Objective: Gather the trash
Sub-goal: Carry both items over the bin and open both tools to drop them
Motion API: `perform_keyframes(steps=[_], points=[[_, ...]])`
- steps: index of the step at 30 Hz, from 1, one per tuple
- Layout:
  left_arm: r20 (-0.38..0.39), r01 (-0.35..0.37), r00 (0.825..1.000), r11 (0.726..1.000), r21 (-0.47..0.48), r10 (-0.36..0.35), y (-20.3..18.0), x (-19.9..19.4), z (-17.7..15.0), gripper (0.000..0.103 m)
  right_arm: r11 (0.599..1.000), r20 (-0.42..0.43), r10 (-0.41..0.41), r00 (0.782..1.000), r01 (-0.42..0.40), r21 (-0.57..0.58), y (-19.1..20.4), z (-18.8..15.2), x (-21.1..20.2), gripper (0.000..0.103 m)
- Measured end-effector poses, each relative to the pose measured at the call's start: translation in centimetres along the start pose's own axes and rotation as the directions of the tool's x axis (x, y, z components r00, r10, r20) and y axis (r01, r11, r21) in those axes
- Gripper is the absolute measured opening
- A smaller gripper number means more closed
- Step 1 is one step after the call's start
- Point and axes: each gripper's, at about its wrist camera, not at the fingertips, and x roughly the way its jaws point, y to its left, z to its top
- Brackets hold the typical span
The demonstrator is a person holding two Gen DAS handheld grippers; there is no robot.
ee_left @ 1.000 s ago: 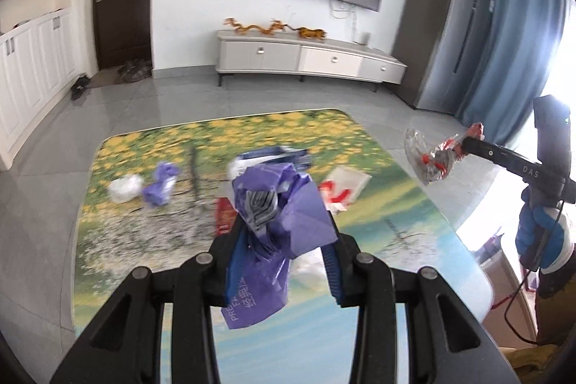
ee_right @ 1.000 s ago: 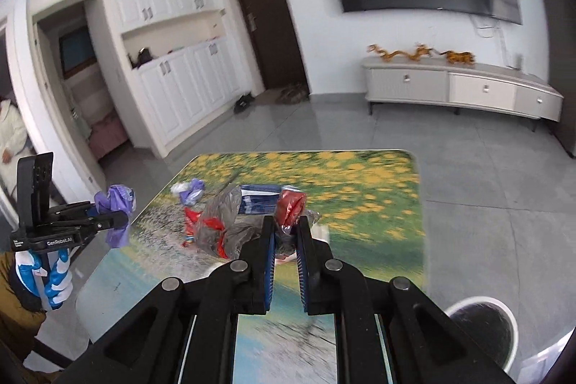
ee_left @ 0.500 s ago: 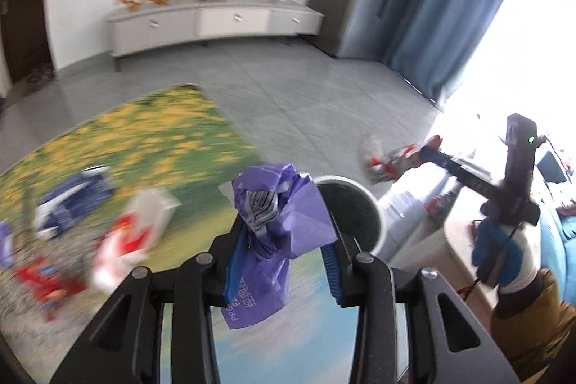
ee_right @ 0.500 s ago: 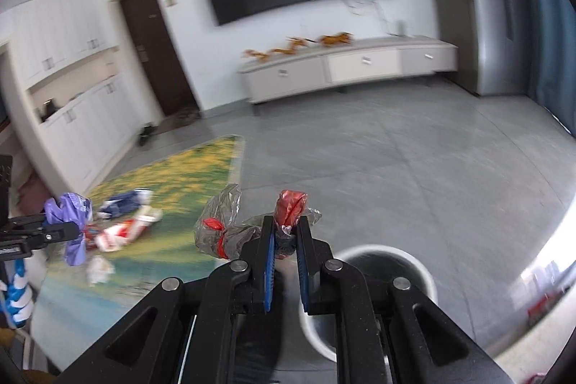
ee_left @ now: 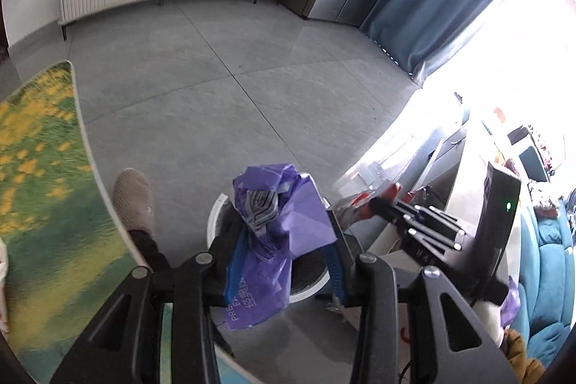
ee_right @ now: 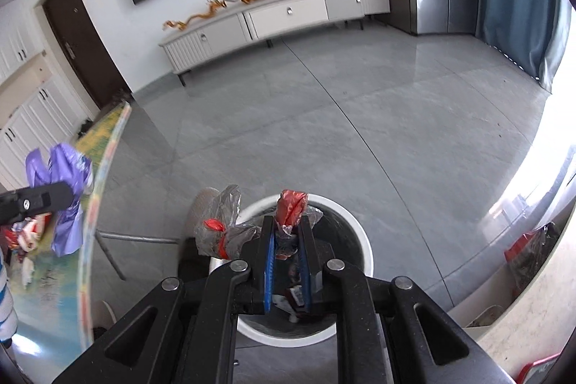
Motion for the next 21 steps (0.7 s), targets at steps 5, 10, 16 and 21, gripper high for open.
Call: perform_keyframes(steps=[5,10,16,21], points=[[-0.04,0.005,0.999,0.999,-0.032,-0.006,-0.6,3.2,0.8,0.05,1.0,-0.038,-0.019,0.999,0.018,-0.016,-0.5,0.0,1.7,0.013],[-0.048,0.031,0.998,0.997,-0.068,-0.034,-0.7,4.4,1.4,0.055,0.999,-0.045,-0.035,0.998,0.034,-0.013,-0.8,0.2,2.3,0.034],[-0.03,0.023,0.999,0.998,-0.056,-0.025,-0.8,4.0,1.3,0.055,0.999,-0.03,-0.032,0.999,0.033,0.015,-1.5,0.2,1.7,0.039],[0.028,-0.003,1.0,0.998,-0.065,0.005,-0.3,2.1,0.9,0.055,1.0,-0.006,-0.008,1.0,0.008,0.029,-1.5,0.1,0.7,0.04]])
